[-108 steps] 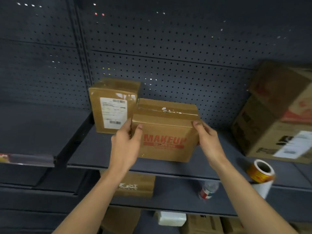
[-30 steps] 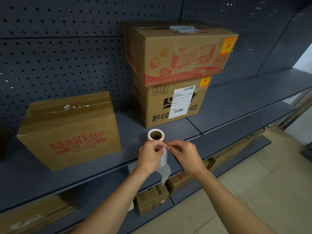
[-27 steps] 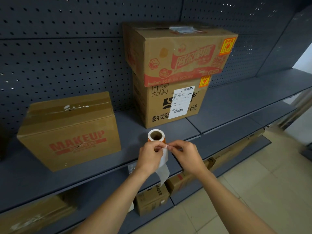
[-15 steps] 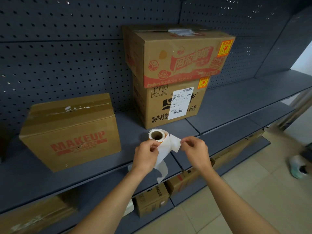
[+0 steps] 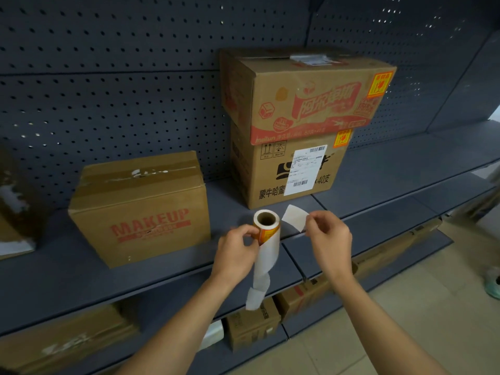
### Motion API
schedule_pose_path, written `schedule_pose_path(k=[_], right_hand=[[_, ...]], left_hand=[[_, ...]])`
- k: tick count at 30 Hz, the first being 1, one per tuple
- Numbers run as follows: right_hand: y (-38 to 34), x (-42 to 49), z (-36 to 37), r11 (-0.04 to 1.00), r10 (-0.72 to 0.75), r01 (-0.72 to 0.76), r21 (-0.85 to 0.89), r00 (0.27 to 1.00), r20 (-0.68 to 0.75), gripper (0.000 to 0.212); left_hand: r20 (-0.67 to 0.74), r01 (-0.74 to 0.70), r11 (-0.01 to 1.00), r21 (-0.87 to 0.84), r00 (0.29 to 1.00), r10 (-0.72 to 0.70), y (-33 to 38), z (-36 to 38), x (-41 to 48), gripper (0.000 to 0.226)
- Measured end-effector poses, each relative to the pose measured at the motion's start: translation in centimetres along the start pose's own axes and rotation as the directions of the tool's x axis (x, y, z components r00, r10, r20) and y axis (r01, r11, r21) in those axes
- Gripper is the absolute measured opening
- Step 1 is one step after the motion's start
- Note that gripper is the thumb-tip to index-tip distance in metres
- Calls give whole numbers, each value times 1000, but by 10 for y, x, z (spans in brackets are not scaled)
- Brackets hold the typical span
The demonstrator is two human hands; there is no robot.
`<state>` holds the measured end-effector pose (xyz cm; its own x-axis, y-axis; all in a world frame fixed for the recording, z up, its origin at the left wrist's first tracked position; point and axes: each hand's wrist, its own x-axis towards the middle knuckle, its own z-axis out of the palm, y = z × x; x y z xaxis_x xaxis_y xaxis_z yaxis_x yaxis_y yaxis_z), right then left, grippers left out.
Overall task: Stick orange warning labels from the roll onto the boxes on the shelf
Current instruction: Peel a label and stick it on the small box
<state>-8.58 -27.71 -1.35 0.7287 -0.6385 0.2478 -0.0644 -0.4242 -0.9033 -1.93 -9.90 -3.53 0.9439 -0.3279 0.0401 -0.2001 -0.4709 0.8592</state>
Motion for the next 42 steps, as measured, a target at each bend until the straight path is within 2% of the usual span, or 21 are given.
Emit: schedule_pose_path(k=[2, 4, 7, 9, 11, 13, 15, 17, 20, 24, 26, 29, 33, 35, 39, 42], right_hand=[[-13, -6, 10, 997, -76, 76, 13, 997, 14, 8], [-26, -13, 21, 984, -179, 179, 17, 984, 24, 7], [-39, -21, 40, 921, -386, 389, -27, 919, 78, 7], [-44, -26, 51, 867, -484, 497, -46, 860, 161, 6], [-47, -31, 60, 806, -565, 589, -55, 794, 222, 15], [-52, -36, 68, 732, -645, 678, -67, 722, 251, 20], [-56, -40, 76, 658, -711, 749, -80, 653, 261, 19], [-59, -44, 84, 608, -751, 790, -77, 604, 268, 17], [-62, -48, 94, 586, -760, 809, -54, 571, 311, 16], [-68, -50, 99, 604, -736, 797, -2, 558, 383, 18], [-72, -50, 97, 664, -684, 746, 52, 577, 446, 25], [-77, -48, 96, 771, -584, 632, 77, 653, 482, 32], [-81, -43, 99, 893, -449, 422, 157, 815, 367, 18], [-82, -40, 100, 931, -359, 297, 215, 853, 378, 18], [-84, -36, 101, 939, -267, 122, 321, 848, 457, 5], [-84, -34, 99, 930, -265, 97, 354, 844, 466, 4]], left_hand=[[-23, -10, 992, -127, 1000, 7, 7, -9, -7, 16], [-29, 54, 936, -347, 997, -68, 18, -19, -13, 18], [28, 205, 674, -709, 964, -264, 30, -37, -21, 14], [30, 203, 548, -811, 951, -307, 30, -51, -22, 19], [25, 187, 492, -850, 948, -318, 27, -65, -22, 23], [7, 169, 493, -854, 949, -314, 25, -75, -24, 22], [-33, 142, 542, -828, 953, -300, 21, -85, -26, 17], [-109, 91, 639, -763, 958, -266, 16, -93, -29, 10], [-230, 14, 786, -618, 953, -198, 8, -105, -31, 18], [-311, -57, 912, -406, 947, -79, -2, -117, -34, 19], [-331, -82, 939, -333, 943, -36, -7, -122, -36, 20], [-381, -104, 964, -243, 925, 4, -12, -129, -37, 18], [-330, -123, 966, -227, 943, 43, -11, -133, -37, 20], [-311, -131, 963, -237, 949, 52, -9, -133, -38, 20], [-309, -146, 963, -228, 948, 70, -5, -132, -39, 22], [-326, -144, 969, -202, 943, 72, -3, -130, -39, 17]])
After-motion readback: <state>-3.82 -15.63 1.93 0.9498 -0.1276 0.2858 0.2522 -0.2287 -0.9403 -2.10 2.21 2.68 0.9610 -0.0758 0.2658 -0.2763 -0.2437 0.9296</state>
